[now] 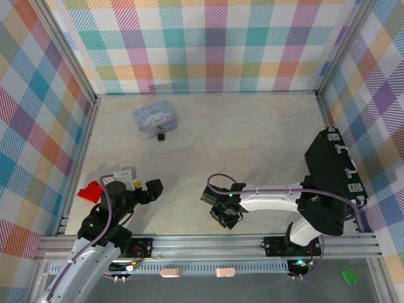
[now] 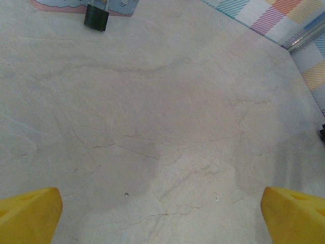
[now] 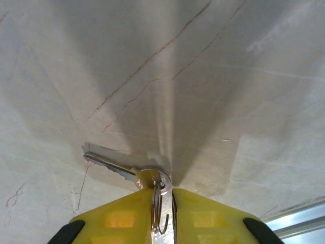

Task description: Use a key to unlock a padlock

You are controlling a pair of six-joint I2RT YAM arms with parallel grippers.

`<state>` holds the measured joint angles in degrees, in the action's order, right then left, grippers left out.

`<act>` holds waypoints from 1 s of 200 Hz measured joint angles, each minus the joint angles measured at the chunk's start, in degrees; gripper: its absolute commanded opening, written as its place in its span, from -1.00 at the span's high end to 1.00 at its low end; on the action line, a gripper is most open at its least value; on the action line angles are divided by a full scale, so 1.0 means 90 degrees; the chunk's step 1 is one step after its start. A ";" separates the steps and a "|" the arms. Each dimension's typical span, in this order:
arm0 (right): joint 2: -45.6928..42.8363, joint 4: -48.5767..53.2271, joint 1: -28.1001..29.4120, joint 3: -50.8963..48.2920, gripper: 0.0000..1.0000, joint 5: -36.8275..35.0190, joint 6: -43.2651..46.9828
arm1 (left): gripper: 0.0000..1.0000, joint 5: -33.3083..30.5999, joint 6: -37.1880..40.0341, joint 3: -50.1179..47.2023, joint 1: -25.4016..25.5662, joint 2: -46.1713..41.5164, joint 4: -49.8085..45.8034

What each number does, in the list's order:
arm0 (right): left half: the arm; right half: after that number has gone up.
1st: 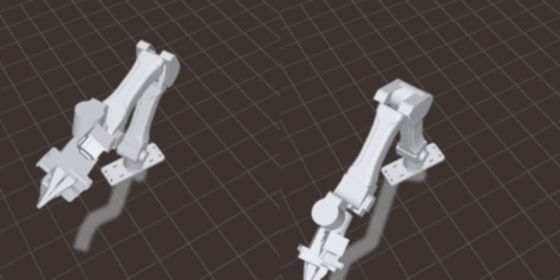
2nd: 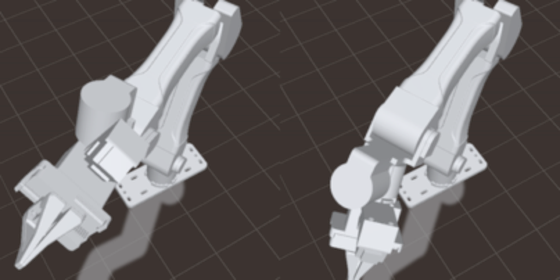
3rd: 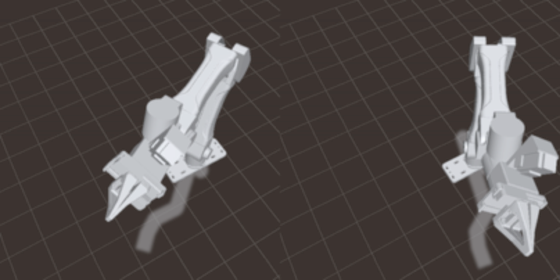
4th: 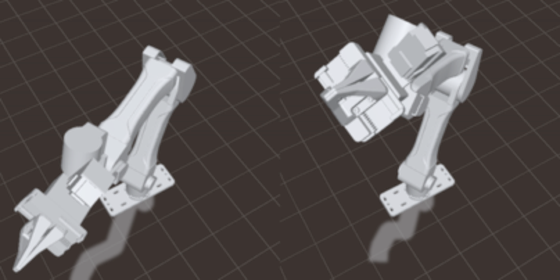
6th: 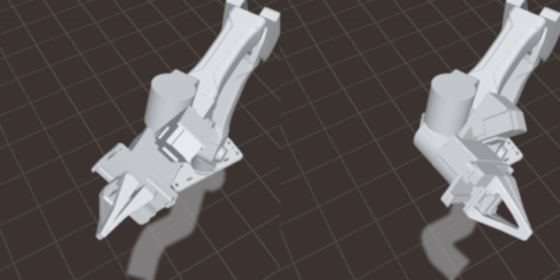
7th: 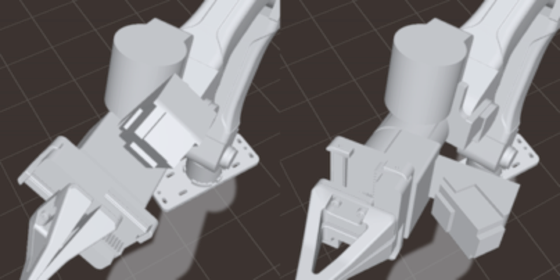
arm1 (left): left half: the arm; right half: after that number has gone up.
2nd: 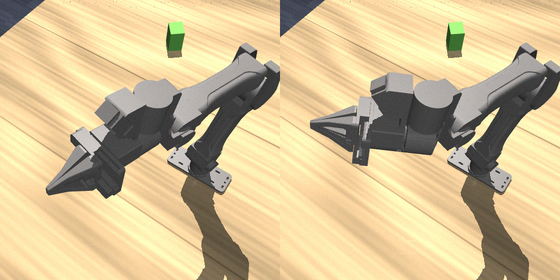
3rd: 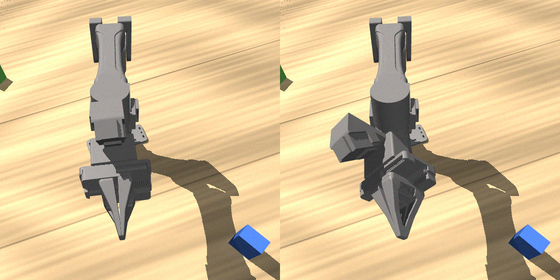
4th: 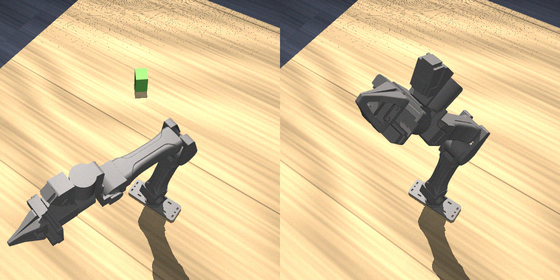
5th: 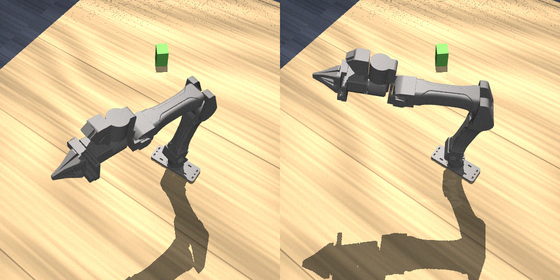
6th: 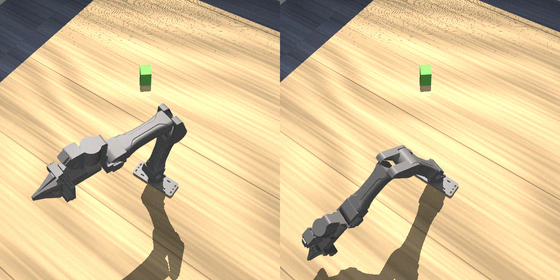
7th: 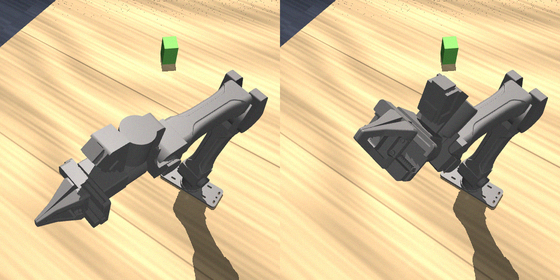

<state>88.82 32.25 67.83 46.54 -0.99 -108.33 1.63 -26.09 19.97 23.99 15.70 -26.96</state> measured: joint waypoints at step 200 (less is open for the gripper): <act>-0.2166 -0.2186 -0.0413 -0.0758 1.00 -0.1763 0.3864 | -0.96 0.0333 -0.0724 0.0092 0.0000 0.0838 0.0381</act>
<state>69.32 12.58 64.12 39.72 -16.86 -73.56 4.62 -32.60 20.80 23.99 23.24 -23.53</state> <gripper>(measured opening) 0.055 0.996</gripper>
